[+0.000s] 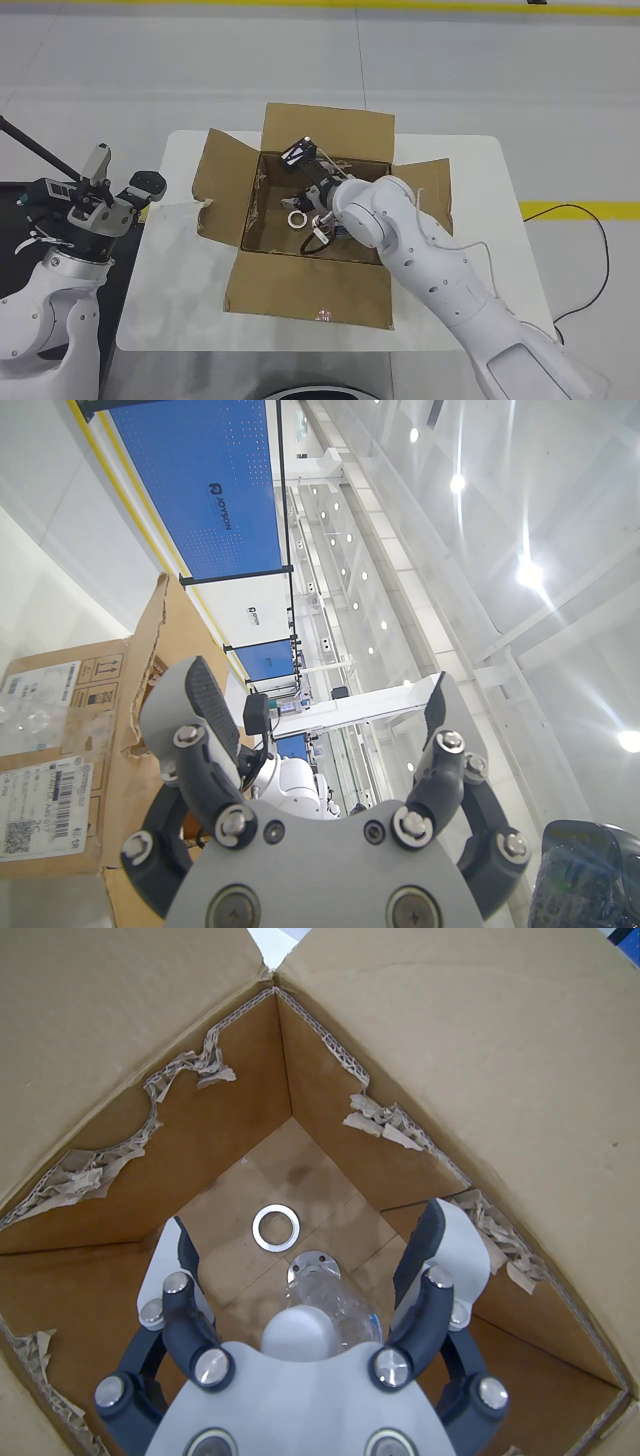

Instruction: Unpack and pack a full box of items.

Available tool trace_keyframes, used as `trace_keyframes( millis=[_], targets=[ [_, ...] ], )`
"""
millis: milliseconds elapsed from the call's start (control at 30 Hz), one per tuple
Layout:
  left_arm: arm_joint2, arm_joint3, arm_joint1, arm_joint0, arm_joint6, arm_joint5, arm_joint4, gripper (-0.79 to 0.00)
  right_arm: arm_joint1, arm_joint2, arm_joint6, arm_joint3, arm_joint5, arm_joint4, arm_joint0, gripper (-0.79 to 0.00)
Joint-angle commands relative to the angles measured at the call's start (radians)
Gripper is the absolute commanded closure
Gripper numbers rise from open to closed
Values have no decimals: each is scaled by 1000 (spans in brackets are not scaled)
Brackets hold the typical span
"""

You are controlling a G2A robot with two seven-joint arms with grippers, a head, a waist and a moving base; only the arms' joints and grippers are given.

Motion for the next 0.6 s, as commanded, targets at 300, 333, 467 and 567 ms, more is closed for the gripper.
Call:
trace_keyframes(
  millis=[300, 333, 467, 567],
  targets=[
    [0, 0, 0, 0, 0, 0, 0, -785, -51, -42, -105, 151, -27, 53, 65, -785],
    [0, 0, 0, 0, 0, 0, 0, -785, -54, -43, -111, 152, -29, 53, 66, -785],
    [0, 0, 0, 0, 0, 0, 0, -785, -54, -29, -117, 131, -59, 53, 57, -785],
    [0, 0, 0, 0, 0, 0, 0, -785, -47, -6, -118, 109, -95, 59, 38, -785]
  ],
)
